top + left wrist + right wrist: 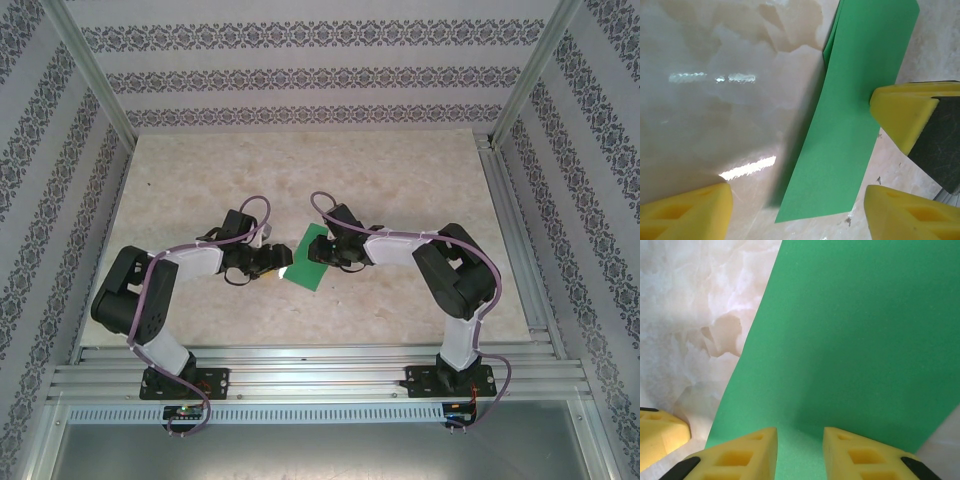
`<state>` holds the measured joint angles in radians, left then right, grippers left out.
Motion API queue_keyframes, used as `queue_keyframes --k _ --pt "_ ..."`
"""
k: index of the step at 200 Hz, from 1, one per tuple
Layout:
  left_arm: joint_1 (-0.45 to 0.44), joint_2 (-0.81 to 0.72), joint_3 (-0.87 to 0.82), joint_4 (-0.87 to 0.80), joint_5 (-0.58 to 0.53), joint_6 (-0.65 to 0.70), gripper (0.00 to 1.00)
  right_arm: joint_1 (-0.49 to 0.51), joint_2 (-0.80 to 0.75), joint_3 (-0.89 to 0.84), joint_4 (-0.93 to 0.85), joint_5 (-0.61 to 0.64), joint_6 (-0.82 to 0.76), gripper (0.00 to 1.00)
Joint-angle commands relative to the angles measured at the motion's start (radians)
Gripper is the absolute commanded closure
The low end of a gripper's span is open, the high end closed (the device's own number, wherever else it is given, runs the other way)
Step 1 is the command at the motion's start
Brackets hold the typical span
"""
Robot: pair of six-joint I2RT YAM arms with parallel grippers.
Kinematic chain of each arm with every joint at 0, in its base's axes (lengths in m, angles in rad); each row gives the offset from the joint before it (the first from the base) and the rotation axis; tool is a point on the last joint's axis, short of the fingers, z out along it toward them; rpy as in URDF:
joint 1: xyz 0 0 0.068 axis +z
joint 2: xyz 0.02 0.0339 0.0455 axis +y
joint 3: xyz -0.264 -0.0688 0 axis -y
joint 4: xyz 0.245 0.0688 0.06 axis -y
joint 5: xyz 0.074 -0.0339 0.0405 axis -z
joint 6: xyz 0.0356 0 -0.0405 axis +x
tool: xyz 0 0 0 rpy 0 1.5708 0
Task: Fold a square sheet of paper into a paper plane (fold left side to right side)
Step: Third fold the triangle at the center of the table.
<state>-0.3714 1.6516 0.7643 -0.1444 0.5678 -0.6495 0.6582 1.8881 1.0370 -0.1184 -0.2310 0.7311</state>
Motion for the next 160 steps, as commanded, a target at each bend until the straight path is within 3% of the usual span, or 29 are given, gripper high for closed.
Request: queue_keyframes --k 1,116,160 --pt "-0.033 0.062 0.009 0.086 0.049 -0.024 0.33 -0.009 0.006 -0.021 0.009 -0.004 -0.020 0.70" --pt "-0.071 0.105 0.059 0.098 0.077 -0.041 0.68 -0.009 0.017 -0.013 0.020 -0.027 -0.020 0.70" --pt "-0.072 0.066 0.071 0.041 0.035 -0.022 0.80 -0.012 0.003 -0.016 0.038 -0.041 -0.028 0.69"
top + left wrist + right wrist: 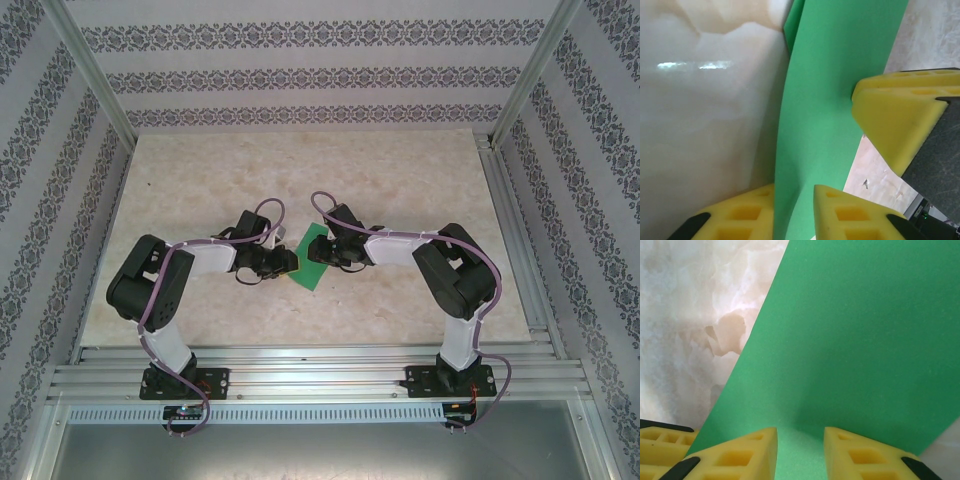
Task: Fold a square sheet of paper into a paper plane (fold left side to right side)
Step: Third fold the triangle at the center of the table.
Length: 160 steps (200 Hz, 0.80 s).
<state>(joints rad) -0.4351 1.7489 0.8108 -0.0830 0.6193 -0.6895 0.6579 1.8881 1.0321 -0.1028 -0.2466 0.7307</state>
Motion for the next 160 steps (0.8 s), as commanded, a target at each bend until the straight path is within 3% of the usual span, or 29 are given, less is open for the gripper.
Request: queue_keyframes --k 1,39,85,116,160 --pt "-0.008 -0.032 0.025 -0.023 -0.018 0.019 0.80 -0.012 0.002 -0.011 0.023 -0.027 -0.028 0.69" --pt "-0.011 -0.052 0.048 -0.068 -0.040 0.031 0.92 -0.024 -0.060 -0.007 0.032 -0.054 -0.061 0.65" --pt "-0.032 -0.081 0.061 -0.105 -0.092 -0.025 0.95 -0.027 -0.239 -0.102 0.033 -0.019 -0.154 0.62" --pt "-0.060 -0.107 0.089 -0.145 -0.126 -0.085 0.97 0.082 -0.343 -0.205 0.065 0.089 -0.222 0.61" --pt "-0.076 -0.075 0.152 -0.222 -0.123 -0.114 0.98 0.234 -0.324 -0.286 0.230 0.275 -0.329 0.55"
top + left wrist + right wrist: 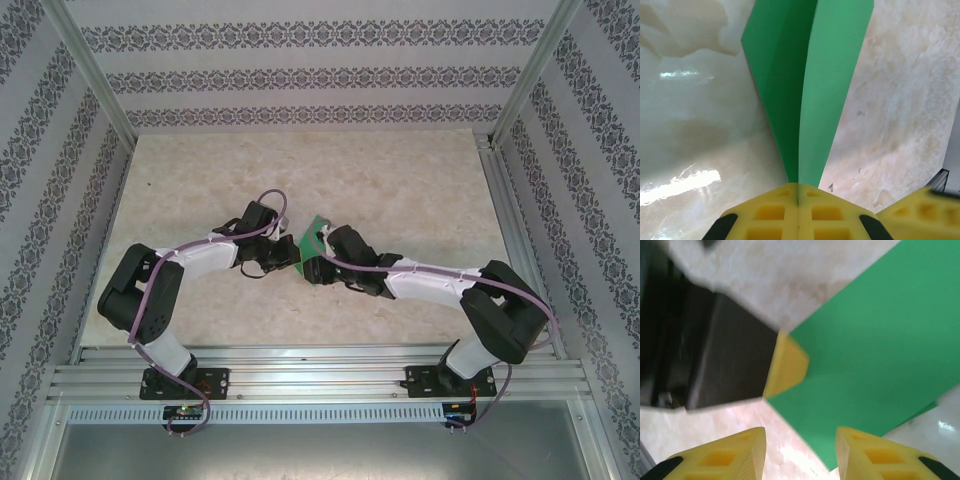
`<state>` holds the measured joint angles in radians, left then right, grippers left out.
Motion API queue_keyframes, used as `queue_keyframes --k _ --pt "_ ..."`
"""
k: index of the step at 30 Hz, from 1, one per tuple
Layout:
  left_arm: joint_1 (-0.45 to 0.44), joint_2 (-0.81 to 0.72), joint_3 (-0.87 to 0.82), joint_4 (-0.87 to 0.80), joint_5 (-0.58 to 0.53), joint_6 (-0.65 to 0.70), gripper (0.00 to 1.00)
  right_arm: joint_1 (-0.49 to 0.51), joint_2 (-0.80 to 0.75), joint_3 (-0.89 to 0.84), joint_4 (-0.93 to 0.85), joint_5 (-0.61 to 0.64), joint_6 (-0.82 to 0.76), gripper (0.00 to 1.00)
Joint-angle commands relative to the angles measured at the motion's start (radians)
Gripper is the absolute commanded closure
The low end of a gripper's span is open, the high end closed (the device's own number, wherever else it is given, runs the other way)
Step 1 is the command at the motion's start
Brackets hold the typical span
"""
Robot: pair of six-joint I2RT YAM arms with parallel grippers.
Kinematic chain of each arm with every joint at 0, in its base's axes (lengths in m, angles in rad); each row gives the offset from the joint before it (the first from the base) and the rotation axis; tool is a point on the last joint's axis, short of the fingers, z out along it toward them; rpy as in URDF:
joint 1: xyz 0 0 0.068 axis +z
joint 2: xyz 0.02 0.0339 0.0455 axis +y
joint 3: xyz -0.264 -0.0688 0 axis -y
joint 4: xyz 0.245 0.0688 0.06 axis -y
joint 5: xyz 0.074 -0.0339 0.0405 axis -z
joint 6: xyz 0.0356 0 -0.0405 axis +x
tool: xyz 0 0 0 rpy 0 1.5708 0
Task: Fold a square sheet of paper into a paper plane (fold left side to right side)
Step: Third fold the triangle at the center of the table.
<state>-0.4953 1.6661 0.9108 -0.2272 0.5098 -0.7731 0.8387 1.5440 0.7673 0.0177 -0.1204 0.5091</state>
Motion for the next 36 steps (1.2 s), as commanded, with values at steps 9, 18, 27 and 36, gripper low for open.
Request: queue_keyframes --k 9,18,27,36 --pt "-0.023 0.017 0.084 -0.116 -0.020 -0.037 0.98 0.118 0.094 0.015 0.106 0.282 -0.232 0.51" --pt "-0.030 0.027 0.094 -0.127 -0.018 -0.036 0.96 0.141 0.152 0.081 0.061 0.345 -0.276 0.58" --pt "-0.036 0.040 0.108 -0.120 -0.005 -0.039 0.89 0.143 0.156 0.072 0.047 0.344 -0.276 0.83" --pt "-0.036 0.012 0.128 -0.143 -0.020 -0.021 0.67 0.125 0.154 0.036 0.067 0.295 -0.265 1.00"
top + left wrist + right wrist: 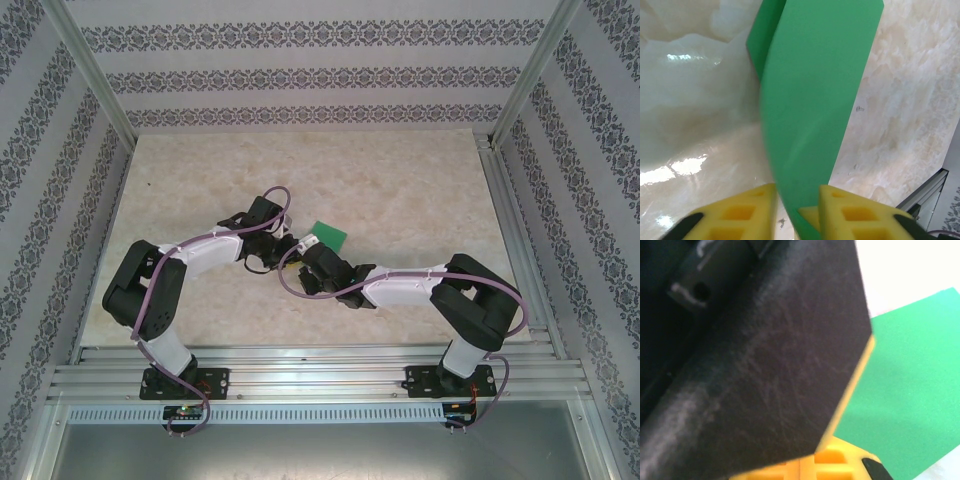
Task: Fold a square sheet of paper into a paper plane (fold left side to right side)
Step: Third fold the triangle at the center of the table.
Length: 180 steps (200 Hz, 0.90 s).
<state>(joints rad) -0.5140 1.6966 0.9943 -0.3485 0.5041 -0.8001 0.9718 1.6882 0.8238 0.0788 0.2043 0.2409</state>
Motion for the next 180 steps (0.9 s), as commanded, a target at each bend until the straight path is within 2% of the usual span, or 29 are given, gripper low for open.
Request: queue_keyframes --k 1,11,23,29,65,95,156,180 --pt "-0.016 -0.028 0.049 -0.032 -0.027 0.014 0.65 -0.018 0.005 -0.032 0.016 -0.050 0.014 1.00" --pt "-0.016 -0.046 0.056 -0.047 -0.048 0.022 0.60 -0.034 -0.006 -0.052 0.036 -0.089 0.036 1.00" --pt "-0.016 -0.068 0.061 -0.051 -0.068 0.028 0.41 -0.055 -0.017 -0.083 0.075 -0.140 0.065 1.00" --pt "-0.014 -0.078 0.065 -0.056 -0.082 0.031 0.36 -0.066 -0.020 -0.096 0.092 -0.164 0.088 1.00" --pt "-0.001 -0.126 0.078 -0.064 -0.146 0.048 0.26 -0.141 -0.012 -0.207 0.280 -0.290 0.244 1.00" --pt "0.004 -0.068 0.114 -0.047 -0.119 0.077 0.29 -0.199 -0.004 -0.280 0.415 -0.354 0.316 1.00" --pt "0.002 0.169 0.256 0.074 0.017 0.059 0.56 -0.253 0.005 -0.335 0.529 -0.413 0.379 1.00" --pt "0.003 0.211 0.296 0.070 0.003 0.059 0.57 -0.257 0.015 -0.333 0.523 -0.418 0.374 1.00"
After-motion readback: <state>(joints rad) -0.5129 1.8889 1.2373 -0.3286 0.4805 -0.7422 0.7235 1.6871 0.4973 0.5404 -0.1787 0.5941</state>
